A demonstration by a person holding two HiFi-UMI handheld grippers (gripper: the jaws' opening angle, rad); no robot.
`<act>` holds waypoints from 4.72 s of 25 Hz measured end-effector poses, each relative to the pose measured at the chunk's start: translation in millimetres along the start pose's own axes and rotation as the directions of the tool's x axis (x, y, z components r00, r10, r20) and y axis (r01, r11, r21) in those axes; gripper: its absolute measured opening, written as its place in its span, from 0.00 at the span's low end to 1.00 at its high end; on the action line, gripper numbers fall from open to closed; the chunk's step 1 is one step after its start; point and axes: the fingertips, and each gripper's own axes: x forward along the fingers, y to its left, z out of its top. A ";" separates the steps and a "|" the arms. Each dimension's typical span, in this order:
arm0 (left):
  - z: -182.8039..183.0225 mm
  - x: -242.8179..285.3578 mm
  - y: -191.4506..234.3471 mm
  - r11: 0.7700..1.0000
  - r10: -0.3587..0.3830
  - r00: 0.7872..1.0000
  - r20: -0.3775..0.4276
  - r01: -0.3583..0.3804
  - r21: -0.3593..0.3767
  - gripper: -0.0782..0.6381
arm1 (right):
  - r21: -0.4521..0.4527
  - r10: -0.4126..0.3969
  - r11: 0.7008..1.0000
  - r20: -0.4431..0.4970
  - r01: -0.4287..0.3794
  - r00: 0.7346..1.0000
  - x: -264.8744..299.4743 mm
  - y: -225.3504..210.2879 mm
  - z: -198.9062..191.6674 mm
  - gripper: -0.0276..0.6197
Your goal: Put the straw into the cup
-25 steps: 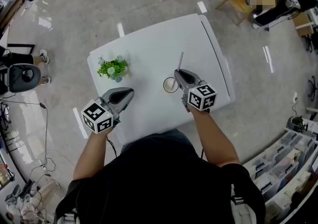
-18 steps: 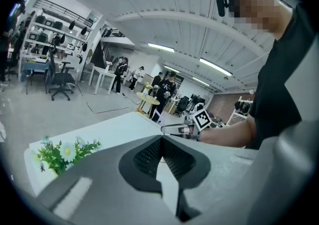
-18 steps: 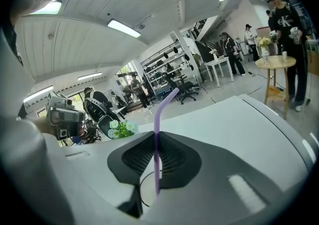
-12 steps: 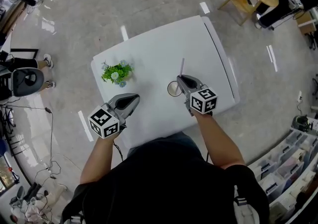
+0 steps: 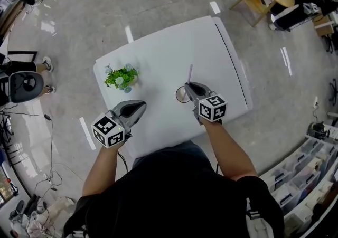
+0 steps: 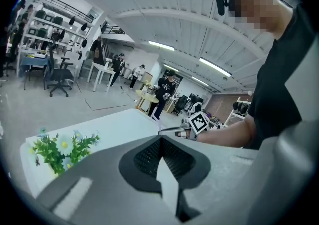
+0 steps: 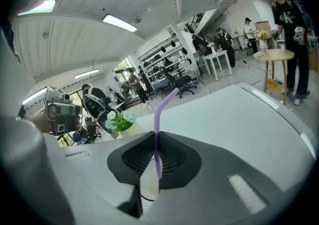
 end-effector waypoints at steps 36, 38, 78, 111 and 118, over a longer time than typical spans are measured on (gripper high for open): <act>-3.2 -17.1 2.1 1.000 -0.007 1.000 0.009 0.007 0.012 0.11 | 0.017 -0.037 0.999 -0.007 0.037 0.999 5.3 -1.9 -7.9 0.12; -2.0 -19.8 2.2 1.000 -0.003 1.000 0.011 0.003 0.014 0.11 | 0.016 -0.039 0.999 -0.006 0.039 0.999 5.8 -2.3 -6.8 0.13; 4.0 -58.6 -62.1 0.992 -0.035 0.999 0.040 0.030 0.122 0.11 | 0.066 -0.094 0.993 -0.005 0.094 0.996 -53.1 6.4 -29.1 0.29; 4.9 -124.6 -117.8 0.972 -0.085 0.992 0.092 0.062 0.226 0.11 | 0.053 -0.143 0.989 0.127 0.138 0.982 -151.0 90.5 -30.8 0.25; 10.6 -137.3 -124.8 0.970 -0.080 0.991 0.108 0.053 0.236 0.11 | 0.029 -0.146 0.989 0.153 0.143 0.977 -167.4 102.2 -20.7 0.23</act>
